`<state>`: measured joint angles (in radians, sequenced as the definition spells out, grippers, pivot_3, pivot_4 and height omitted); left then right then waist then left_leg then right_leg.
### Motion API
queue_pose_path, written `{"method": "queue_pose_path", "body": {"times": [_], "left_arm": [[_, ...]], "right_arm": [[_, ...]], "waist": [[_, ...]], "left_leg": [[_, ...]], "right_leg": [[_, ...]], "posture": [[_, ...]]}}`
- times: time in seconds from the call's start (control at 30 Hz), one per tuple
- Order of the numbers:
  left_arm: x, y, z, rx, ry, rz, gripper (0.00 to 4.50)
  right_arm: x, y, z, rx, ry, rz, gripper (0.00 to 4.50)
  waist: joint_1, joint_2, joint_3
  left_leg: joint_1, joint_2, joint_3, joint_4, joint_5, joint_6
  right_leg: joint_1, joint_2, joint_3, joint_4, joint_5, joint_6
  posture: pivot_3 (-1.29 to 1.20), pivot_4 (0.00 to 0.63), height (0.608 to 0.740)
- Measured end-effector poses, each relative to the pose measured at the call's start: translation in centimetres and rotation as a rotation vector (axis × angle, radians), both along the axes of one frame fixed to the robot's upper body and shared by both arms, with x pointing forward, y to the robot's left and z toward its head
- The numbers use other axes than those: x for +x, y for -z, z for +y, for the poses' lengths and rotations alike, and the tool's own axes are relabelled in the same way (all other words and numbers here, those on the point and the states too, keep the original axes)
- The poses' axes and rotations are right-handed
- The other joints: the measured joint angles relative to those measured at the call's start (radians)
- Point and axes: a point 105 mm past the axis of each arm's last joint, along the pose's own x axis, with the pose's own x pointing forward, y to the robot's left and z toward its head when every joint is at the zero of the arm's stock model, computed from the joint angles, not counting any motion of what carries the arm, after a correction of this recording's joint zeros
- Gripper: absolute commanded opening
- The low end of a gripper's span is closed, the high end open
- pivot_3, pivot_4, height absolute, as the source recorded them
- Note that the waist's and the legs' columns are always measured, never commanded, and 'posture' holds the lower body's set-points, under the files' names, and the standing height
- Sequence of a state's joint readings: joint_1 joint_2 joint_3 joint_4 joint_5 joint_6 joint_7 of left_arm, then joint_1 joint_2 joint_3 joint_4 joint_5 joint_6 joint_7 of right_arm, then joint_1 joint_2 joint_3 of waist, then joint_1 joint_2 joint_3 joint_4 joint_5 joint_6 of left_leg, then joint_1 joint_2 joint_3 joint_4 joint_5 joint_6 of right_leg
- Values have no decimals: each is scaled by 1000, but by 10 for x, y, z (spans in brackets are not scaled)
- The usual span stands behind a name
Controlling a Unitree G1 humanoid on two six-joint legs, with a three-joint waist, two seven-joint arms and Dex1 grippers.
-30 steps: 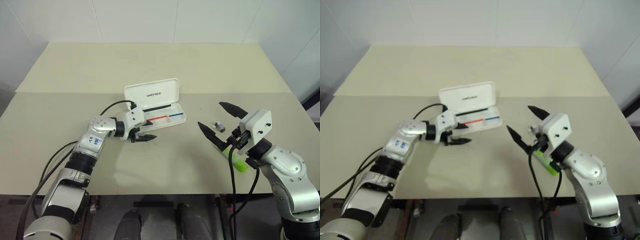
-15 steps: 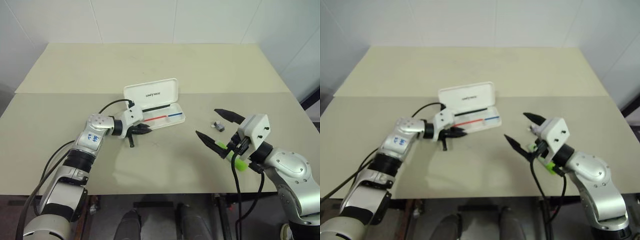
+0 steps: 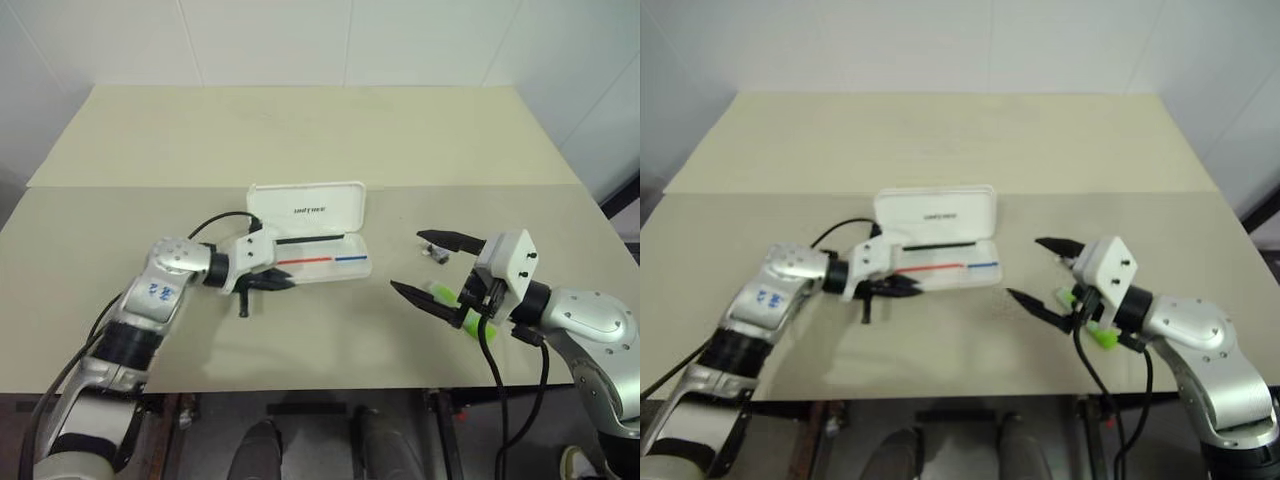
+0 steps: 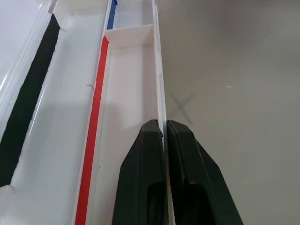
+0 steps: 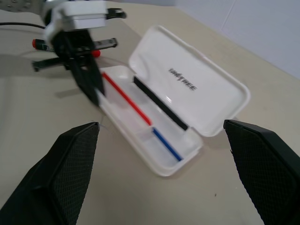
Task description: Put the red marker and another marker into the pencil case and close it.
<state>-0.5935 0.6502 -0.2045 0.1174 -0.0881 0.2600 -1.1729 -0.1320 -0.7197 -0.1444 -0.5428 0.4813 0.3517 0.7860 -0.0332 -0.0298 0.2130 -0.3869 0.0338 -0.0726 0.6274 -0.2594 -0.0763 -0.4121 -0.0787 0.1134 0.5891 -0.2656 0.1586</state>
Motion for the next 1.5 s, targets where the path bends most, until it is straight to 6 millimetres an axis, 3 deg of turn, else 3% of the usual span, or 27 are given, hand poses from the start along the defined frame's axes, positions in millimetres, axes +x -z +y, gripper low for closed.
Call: {"method": "queue_pose_path", "body": {"times": [0.27, 0.57, 0.6, 0.87, 1.07, 1.13, 1.27, 1.5], "left_arm": [[-30, 14, 19, 29, 51, 48, 15], [-34, 17, 22, 33, 77, 30, 15], [-34, 17, 22, 29, 74, 33, 547], [-43, 16, 8, -35, 113, 120, 3029], [-57, -1, 7, -68, 122, 117, 3029], [-58, -6, 11, -81, 99, 109, 3367], [-67, -19, 23, -116, 58, 98, 4481], [-69, -32, 54, -255, -220, 15, 4481]], "right_arm": [[-1, 1, 1, 7, -13, 17, 4500], [-1, 2, 1, 7, -12, 27, 4500], [-1, 1, 1, 7, -12, 26, 4500], [0, 0, 4, 6, -25, 21, 4500], [6, 3, 8, 26, -38, 36, 4500], [6, 5, 10, 28, -50, 48, 4500], [8, 8, 11, 47, -59, 56, 4500], [13, 8, 16, 62, -85, 61, 4500]], "waist": [[3, 0, 0], [3, 0, 0], [3, 0, 0], [3, 0, 0], [-3, 0, 0], [-1, 0, 0], [-2, 0, 0], [-6, 0, 0]], "left_leg": [[0, 0, 0, 1, 0, 0], [0, 0, 0, 1, 0, 0], [0, 0, 0, 1, 0, 0], [0, 0, 0, 2, 0, 0], [1, 0, 0, 1, 0, 0], [1, 0, 0, 2, 0, 0], [0, 0, 0, 2, 0, 0], [1, 0, 0, 2, 0, 0]], "right_leg": [[0, 0, 0, 0, -3, -5], [0, 0, 0, 0, -4, -7], [0, 0, 0, 0, -4, -7], [0, 0, 0, 0, -4, -7], [0, 0, 0, 1, -4, -7], [0, 0, 0, 1, -4, -7], [0, 0, 0, 1, -4, -7], [0, 0, 0, 1, -4, -7]], "posture": [[0, 150, 740], [0, 150, 740], [0, 150, 740], [0, 150, 740], [0, 150, 740], [0, 150, 740], [0, 150, 740], [0, 150, 740]]}}
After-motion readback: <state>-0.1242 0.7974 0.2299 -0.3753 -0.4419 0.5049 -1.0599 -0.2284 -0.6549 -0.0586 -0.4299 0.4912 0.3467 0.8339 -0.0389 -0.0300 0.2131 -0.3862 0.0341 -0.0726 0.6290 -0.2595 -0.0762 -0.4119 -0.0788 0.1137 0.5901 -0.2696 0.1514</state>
